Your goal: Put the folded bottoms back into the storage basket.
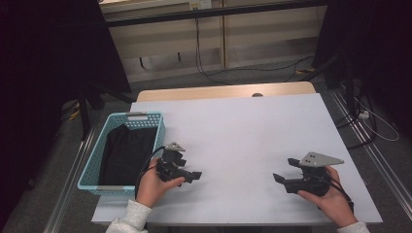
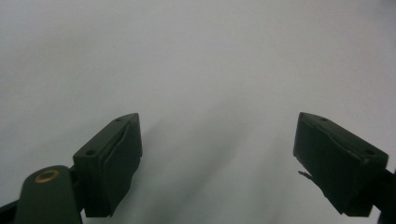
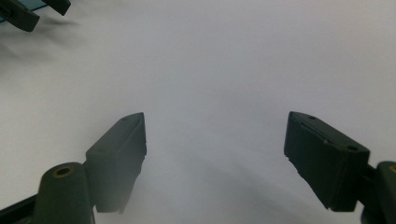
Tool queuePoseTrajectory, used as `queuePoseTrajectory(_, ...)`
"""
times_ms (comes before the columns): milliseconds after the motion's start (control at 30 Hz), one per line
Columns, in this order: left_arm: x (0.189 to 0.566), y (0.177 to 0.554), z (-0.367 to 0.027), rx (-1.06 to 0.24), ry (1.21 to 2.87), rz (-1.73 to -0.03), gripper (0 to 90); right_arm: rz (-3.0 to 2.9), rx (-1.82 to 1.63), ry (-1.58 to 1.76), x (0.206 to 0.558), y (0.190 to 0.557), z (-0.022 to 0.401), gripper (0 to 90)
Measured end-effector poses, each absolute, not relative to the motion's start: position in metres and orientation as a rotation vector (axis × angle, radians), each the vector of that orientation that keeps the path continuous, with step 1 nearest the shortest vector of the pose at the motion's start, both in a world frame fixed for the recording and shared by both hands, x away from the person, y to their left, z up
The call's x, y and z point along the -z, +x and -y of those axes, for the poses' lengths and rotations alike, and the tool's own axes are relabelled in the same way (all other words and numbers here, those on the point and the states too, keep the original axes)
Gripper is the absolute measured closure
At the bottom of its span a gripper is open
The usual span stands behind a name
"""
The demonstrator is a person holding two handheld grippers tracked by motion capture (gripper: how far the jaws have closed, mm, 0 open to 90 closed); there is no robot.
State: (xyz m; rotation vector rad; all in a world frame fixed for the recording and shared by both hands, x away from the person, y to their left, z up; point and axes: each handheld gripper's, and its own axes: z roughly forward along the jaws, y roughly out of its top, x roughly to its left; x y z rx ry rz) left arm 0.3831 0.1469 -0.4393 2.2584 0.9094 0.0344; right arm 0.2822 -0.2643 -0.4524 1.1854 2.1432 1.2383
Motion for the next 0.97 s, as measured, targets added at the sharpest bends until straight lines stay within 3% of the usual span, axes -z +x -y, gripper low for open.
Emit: queuePoseTrajectory(967, 0.443, 0.383, -0.145, -0.025, 2.235, -0.896, 11.9, -2.171, -1.172, 1.248, 0.464, 0.273, 0.276, 18.4)
